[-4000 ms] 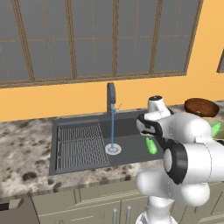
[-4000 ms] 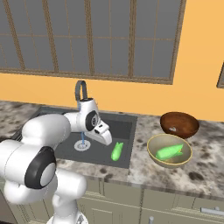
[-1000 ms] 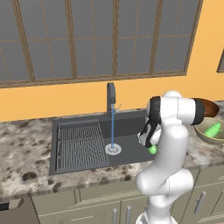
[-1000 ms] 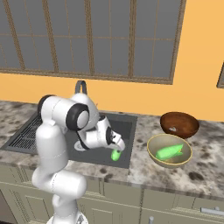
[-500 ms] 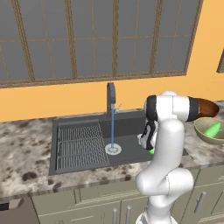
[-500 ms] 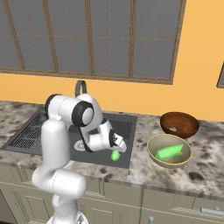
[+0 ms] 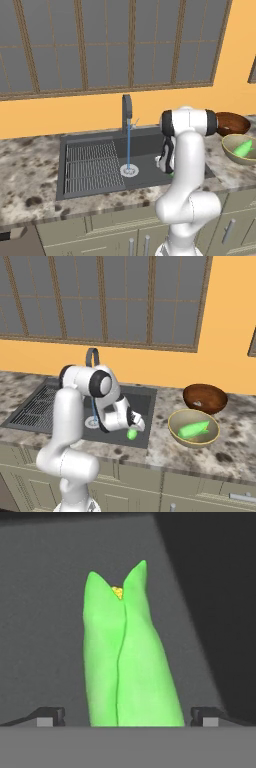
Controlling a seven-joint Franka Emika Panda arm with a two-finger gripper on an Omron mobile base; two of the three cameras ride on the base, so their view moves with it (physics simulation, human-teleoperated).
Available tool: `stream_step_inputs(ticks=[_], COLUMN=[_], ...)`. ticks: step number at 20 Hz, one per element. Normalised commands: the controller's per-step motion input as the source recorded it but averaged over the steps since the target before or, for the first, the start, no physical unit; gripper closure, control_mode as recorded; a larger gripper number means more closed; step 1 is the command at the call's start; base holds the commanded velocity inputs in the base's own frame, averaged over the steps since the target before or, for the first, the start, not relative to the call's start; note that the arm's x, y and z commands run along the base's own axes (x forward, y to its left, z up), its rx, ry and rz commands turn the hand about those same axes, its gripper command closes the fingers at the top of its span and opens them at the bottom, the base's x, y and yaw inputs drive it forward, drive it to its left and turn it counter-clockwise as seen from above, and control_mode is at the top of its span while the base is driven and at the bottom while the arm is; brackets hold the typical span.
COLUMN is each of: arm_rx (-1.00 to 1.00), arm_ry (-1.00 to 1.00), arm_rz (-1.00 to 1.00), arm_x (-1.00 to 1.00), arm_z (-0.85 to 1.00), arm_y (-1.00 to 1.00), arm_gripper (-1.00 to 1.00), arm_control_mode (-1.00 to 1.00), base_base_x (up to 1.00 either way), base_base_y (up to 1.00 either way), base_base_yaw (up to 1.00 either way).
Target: Pick the corns from the sink and place them in one bowl. Place the mushroom in the other bowl. Then turn off the sink faucet.
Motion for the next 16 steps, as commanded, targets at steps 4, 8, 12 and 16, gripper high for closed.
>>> stream_step_inputs(ticks=[4, 8, 12, 16], arm_rx=[0.0, 0.0, -0.03, -0.04], arm_ry=[0.0, 0.0, 0.0, 0.06], arm_rz=[0.03, 0.02, 0.0, 0.0], arm_x=[0.22, 0.11, 0.07, 0.12], arm_z=[-0.25, -0.36, -0.64, -0.75], arm_y=[-0.02, -0.08, -0.26, -0.26], arm_gripper=[-1.0, -1.0, -1.0, 1.0], arm_control_mode=[-1.0, -1.0, -1.0, -1.0], base_base_x=[0.0, 0.0, 0.0, 0.0], base_base_y=[0.0, 0.0, 0.0, 0.0], base_base_yaw=[0.0, 0.0, 0.0, 0.0])
